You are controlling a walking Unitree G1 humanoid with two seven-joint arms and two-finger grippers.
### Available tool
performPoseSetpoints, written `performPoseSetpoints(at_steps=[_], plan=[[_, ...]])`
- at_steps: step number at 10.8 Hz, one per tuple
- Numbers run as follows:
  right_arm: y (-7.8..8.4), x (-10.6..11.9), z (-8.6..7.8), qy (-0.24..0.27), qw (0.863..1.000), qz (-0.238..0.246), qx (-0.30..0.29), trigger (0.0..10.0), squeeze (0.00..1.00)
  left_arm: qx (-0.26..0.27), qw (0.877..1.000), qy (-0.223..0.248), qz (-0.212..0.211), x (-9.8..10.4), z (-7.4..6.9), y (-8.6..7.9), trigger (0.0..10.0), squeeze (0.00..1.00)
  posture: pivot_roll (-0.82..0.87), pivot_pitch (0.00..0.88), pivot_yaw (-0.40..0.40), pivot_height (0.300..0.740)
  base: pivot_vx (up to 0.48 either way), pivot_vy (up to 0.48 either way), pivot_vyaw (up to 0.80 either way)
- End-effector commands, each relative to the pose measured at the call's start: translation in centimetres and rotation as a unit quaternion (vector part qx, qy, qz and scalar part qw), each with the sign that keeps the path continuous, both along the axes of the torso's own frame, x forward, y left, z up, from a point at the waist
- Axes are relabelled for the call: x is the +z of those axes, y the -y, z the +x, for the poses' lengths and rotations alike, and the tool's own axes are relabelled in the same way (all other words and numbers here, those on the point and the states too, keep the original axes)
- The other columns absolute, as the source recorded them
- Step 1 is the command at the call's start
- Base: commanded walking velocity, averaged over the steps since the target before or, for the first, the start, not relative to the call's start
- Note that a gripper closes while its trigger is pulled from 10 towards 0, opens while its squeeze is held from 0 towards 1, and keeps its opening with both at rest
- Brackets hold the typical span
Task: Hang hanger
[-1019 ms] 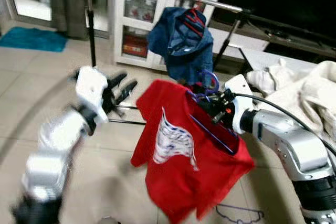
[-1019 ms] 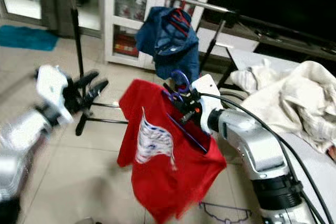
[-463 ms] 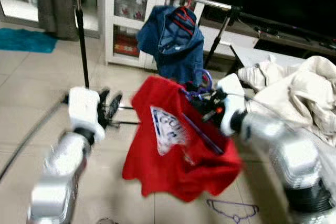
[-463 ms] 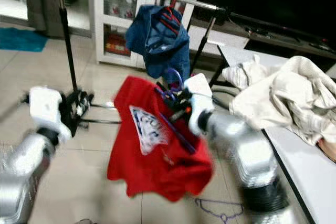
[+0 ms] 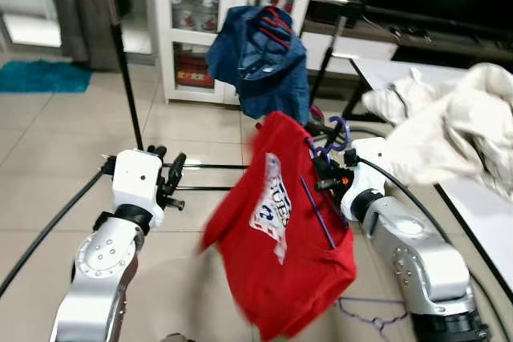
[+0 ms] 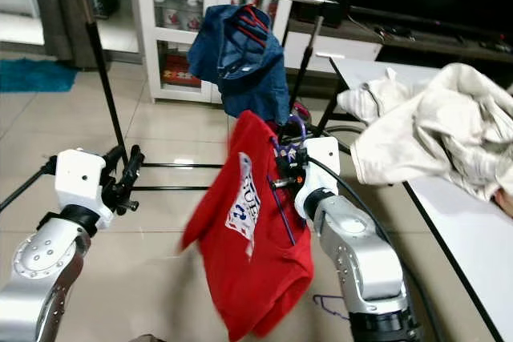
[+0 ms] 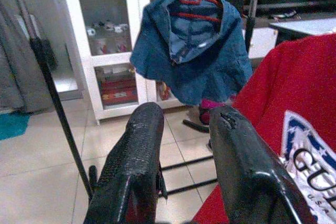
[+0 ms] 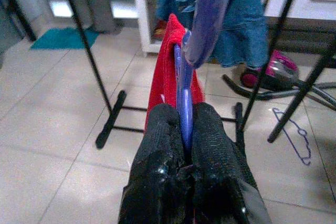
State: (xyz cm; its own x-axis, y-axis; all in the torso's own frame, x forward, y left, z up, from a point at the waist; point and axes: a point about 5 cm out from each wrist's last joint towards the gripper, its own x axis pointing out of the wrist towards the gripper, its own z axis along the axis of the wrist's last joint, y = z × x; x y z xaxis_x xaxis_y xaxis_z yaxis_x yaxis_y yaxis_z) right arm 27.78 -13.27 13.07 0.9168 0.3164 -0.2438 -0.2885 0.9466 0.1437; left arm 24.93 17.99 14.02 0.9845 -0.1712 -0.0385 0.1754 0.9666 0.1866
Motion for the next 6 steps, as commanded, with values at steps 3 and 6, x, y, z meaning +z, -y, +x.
performPoseSetpoints(at_steps=[3, 6], plan=[[1.1, 0.6, -0.4, 0.032, 0.997, 0.053, -0.052, 10.0, 0.00, -0.020, 1.000, 0.006, -0.009, 0.6, 1.0, 0.7, 10.0, 0.00, -0.05, 0.000, -0.049, 0.740, 0.272, 0.000, 0.00], [1.1, 0.3, -0.7, 0.039, 0.997, 0.030, -0.059, 10.0, 0.00, -0.034, 0.999, 0.002, -0.024, 1.0, 1.4, 0.9, 10.0, 0.00, -0.04, 0.000, -0.025, 0.740, 0.315, 0.000, 0.53]])
